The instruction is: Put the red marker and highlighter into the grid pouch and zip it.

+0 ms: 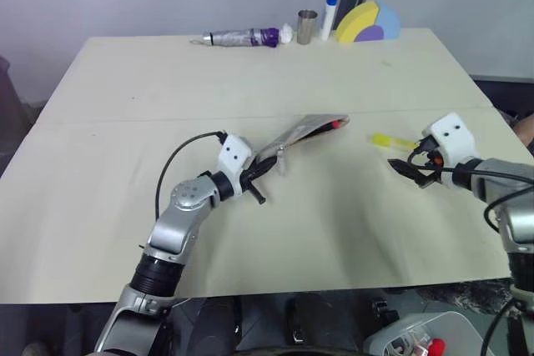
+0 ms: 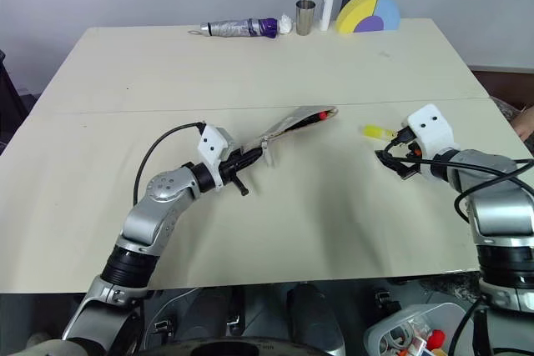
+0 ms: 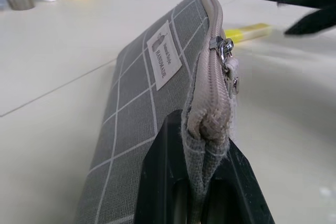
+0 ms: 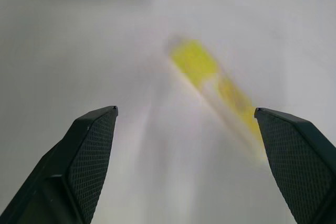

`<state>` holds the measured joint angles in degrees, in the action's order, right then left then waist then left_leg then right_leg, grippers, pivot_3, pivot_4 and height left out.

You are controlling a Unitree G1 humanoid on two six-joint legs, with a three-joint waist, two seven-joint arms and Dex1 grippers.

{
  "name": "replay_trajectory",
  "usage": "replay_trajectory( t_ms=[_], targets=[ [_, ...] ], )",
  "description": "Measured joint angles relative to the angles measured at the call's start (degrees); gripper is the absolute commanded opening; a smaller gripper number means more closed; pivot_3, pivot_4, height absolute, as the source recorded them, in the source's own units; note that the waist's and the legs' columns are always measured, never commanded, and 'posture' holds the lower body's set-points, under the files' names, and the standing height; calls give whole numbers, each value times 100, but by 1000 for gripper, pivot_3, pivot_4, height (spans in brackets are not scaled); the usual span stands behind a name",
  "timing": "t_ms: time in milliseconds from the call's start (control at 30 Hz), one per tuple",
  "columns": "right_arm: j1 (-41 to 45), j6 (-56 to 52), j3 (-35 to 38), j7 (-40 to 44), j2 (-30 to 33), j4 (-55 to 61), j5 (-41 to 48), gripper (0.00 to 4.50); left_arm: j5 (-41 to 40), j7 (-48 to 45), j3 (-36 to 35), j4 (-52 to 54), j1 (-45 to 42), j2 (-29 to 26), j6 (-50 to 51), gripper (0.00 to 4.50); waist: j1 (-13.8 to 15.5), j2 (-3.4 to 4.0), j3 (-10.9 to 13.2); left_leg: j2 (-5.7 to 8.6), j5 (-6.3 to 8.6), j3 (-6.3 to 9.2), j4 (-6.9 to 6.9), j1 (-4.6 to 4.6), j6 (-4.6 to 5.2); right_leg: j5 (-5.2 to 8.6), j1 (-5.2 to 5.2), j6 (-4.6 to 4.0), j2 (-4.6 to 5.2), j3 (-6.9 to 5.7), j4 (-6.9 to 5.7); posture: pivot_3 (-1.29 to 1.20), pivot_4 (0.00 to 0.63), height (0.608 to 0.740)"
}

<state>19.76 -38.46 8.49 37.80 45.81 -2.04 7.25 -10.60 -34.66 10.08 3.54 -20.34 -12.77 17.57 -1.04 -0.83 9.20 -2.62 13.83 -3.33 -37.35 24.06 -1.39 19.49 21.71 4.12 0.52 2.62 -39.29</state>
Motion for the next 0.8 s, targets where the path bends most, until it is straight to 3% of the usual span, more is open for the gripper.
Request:
replay_trajectory(
  t_ms=[200,300,533,633,800],
  targets=[
    [1239,1187,-255,-210,-191,-2166,-280,4334,16,57,33,-4,-24,-6,22,0,9,1,-1,-1,-1,-8,3,-5,-1,0,-1,0,0,4,0,0,150,740],
    [1759,1681,-448,77,-220,-3232,-382,4334,17,93,41,0,-22,-3,29,0,19,1,-1,-1,-1,-12,4,-5,-1,0,-1,0,1,5,3,0,150,740],
    [2701,1749,-642,870,-350,-4990,-403,4334,22,110,64,5,-7,-12,43,0,14,2,-1,-3,-1,-14,7,-7,-3,0,-1,0,2,6,3,0,150,740],
    [2892,1738,-744,1225,-315,-5233,-477,3437,23,110,76,6,-7,-20,46,0,14,2,-1,-4,-1,-14,7,-10,-3,0,-4,0,1,6,4,0,150,740],
    [2902,1674,-784,1613,-201,-5158,-484,898,22,107,77,7,-6,-45,48,0,12,1,0,-4,0,-15,15,-57,-1,0,-55,0,4,6,17,0,150,740]
  ],
)
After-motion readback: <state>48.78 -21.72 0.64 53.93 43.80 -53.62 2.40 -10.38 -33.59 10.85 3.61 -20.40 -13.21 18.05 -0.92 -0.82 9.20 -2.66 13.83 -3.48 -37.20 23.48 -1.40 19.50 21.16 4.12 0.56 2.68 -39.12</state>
